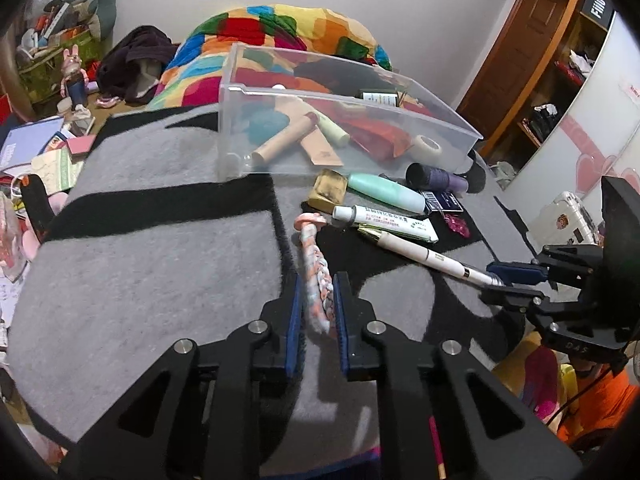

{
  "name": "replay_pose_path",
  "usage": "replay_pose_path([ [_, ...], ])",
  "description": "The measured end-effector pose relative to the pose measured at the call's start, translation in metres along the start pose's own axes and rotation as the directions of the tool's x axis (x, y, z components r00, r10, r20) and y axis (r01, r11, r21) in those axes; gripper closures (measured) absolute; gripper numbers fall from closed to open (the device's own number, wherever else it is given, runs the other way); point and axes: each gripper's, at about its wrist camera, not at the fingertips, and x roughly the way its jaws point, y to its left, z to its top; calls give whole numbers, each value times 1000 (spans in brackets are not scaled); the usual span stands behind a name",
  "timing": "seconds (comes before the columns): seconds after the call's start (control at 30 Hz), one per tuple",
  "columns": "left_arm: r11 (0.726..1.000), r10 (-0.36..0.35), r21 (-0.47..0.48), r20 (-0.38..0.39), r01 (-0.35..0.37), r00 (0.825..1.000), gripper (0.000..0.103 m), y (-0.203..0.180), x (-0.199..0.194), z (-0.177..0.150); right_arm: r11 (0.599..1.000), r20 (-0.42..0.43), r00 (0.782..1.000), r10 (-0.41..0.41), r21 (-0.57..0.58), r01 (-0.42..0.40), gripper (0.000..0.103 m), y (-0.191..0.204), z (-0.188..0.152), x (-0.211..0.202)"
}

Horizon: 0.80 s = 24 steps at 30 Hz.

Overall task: Organize objects
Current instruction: 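Grasp braided pink-white hair tie with left gripper while right gripper grasps white pen, then carry hair tie and white pen into the clear box and open both grippers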

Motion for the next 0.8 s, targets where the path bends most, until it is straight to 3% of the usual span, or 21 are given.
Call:
replay_pose_path([
  [0.1, 1000, 3, 18, 10, -3, 1000, 88, -3, -1, 3, 1000, 10, 1000, 21, 0, -21, 79, 4, 4, -1],
  [0.2, 999, 26, 32, 9, -27, 1000, 76, -5, 5, 6, 1000, 25, 999, 28, -2, -28, 67, 9, 12, 3],
  [0.5, 999, 42, 3, 9, -42, 999, 77, 0, 26, 14, 1000, 20, 1000, -14, 7, 14, 66, 18, 34, 31],
  [0.57, 998, 60, 3, 14, -60, 998, 92, 0, 29, 15, 1000, 28, 999, -21, 5, 21, 76, 21, 34, 31],
  [0.63, 997, 78, 2, 25, -78, 997, 96, 0, 28, 14, 1000, 33, 999, -19, 5, 19, 88, 24, 32, 28],
  [0.8, 998, 63, -30, 67, -61, 996, 97, 5, 13, 10, 1000, 52, 999, -2, 23, 1, 93, 26, 27, 20],
])
